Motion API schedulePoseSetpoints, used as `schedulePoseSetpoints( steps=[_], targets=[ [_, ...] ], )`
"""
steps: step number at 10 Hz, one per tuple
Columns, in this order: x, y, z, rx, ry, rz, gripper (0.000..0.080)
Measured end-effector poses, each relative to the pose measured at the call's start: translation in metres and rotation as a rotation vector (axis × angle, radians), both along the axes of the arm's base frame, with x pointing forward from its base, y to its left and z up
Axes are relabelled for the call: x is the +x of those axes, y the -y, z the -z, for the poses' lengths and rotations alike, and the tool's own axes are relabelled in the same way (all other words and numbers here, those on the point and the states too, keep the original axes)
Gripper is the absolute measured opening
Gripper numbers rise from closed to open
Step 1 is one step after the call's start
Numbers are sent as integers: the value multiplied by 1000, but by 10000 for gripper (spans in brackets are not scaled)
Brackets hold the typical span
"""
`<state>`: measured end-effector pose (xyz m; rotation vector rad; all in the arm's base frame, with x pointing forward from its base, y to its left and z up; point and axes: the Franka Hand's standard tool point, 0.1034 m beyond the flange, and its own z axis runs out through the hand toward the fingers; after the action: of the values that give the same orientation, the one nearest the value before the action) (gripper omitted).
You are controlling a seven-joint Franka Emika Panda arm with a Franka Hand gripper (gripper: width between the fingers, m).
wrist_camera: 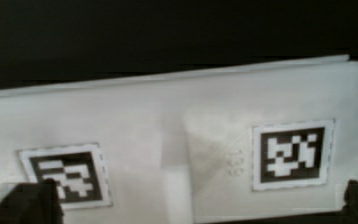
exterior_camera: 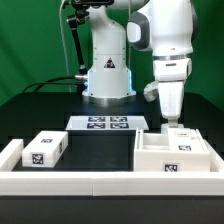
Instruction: Assemble cabinet
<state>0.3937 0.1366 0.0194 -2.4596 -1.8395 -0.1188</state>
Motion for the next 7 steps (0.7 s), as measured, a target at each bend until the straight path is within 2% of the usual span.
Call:
schedulePoseSetpoints(
  steps=[2, 3, 4, 5, 6, 7],
  targets=[
    [0, 1, 1, 0, -3, 2, 797],
    [-2, 2, 4, 0, -9, 6, 681],
    [-3, 3, 6, 0, -14, 8, 491],
    [-4, 3, 7, 0, -17, 8, 491],
    [-4, 3, 7, 0, -18, 9, 311],
    [-4, 3, 7, 1, -17, 9, 176]
  ],
)
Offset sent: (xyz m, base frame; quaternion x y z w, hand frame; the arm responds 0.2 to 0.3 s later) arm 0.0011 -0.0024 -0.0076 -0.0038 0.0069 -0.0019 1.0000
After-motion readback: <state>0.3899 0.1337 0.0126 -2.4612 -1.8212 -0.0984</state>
